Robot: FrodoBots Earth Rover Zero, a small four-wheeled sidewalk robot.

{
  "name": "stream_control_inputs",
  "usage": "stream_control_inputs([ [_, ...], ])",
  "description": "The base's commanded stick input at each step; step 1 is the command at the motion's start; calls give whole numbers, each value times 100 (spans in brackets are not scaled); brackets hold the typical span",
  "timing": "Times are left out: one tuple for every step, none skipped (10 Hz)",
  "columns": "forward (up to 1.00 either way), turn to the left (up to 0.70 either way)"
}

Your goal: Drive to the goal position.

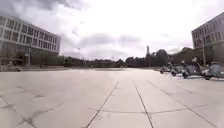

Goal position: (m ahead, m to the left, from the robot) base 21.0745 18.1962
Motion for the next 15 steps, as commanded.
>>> stream_control_inputs([
  [70,0],
  [70,0],
  [70,0],
  [70,0],
  [70,0],
  [70,0],
  [70,0],
  [70,0],
  [70,0],
  [70,0],
  [70,0],
  [70,0],
  [70,0],
  [70,0],
  [70,0],
])
